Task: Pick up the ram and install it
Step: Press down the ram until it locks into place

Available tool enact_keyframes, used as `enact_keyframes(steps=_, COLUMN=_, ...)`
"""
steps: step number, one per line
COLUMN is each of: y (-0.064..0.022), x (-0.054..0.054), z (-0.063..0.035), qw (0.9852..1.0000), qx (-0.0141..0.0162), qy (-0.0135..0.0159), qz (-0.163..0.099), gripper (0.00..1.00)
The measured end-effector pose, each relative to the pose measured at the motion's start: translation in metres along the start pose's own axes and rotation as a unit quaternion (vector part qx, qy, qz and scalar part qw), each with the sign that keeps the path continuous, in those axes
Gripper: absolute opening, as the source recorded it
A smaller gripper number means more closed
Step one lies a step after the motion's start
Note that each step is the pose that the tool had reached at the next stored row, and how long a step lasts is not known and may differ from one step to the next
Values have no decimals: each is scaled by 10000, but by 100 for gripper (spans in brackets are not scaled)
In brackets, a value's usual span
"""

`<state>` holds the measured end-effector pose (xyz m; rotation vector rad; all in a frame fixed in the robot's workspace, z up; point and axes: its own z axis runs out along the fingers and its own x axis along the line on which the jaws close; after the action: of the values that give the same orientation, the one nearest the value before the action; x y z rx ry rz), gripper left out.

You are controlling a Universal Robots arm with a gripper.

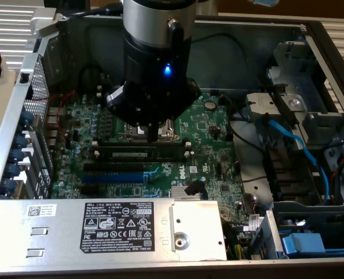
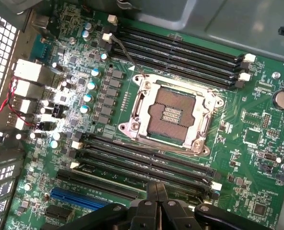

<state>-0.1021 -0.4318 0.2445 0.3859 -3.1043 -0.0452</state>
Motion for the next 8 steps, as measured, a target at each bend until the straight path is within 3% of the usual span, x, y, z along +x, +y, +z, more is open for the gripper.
enact_keyframes(steps=8, y=0, x=0, z=0, qw=9991, qx=32, qy=26, qz=427, gripper=10)
